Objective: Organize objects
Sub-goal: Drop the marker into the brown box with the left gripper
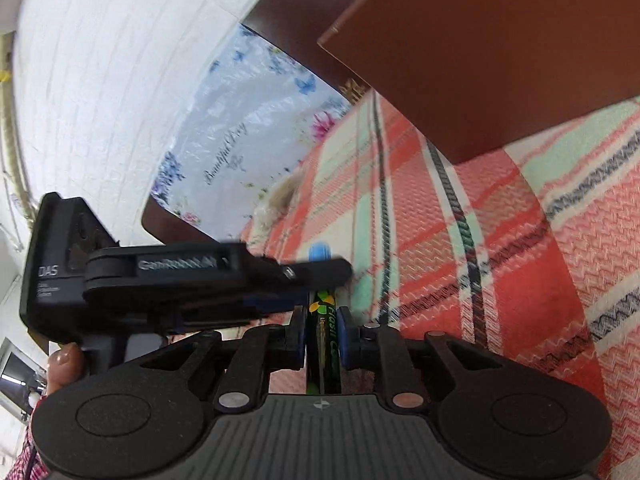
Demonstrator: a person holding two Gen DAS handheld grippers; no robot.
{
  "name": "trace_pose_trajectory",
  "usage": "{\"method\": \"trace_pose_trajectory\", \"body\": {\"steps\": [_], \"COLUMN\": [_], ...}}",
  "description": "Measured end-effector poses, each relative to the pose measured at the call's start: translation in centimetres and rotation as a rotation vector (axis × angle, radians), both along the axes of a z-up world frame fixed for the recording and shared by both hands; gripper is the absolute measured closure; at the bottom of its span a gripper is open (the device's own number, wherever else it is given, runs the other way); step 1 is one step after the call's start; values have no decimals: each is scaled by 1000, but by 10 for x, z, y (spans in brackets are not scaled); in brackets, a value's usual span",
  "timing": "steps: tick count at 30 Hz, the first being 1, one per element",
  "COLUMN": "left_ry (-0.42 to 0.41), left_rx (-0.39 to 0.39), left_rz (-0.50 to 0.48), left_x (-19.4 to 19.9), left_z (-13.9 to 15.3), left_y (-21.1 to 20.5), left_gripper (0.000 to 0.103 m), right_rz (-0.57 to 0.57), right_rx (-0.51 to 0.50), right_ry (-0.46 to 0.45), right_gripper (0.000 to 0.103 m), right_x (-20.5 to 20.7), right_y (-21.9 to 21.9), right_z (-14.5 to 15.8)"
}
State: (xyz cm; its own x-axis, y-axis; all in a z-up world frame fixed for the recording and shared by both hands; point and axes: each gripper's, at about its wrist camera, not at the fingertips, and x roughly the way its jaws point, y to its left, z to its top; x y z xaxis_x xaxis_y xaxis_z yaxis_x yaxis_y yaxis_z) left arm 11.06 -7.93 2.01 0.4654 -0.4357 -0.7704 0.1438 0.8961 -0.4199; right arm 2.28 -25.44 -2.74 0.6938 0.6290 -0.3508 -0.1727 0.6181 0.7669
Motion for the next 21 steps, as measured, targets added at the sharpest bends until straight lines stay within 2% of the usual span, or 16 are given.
{"method": "trace_pose_trajectory", "body": {"steps": [1,4,10,12,15,16,18,21], "left_ry": [-8,-51,-268,-309,-343,-355,-384,-413], "left_rx": [0,-29,6,-6,-4,3,39,78], "left_rz": [-1,-50,-184,-224,-266,-271,-260,-231], "left_x": [-1,-3,-6,2,19,24,33,38], "left_z": [4,27,95,110,121,124,124,120], "left_y": [-2,-15,-74,-96,-131,-143,-166,-182], "left_gripper": [73,83,83,83,82,78,43,41], "right_rz": [-3,-17,-125,-175,-249,-273,-321,-404], "right_rx": [2,-5,-121,-161,-242,-263,-304,-415], "right_ry": [-10,-62,-273,-333,-372,-376,-388,-379], "right_gripper": [87,88,87,87,87,87,87,87], "right_x": [-1,0,-7,-6,1,3,6,22], "right_y": [1,-3,-24,-43,-67,-77,-101,-124], "right_z": [1,9,64,79,98,102,107,109]}}
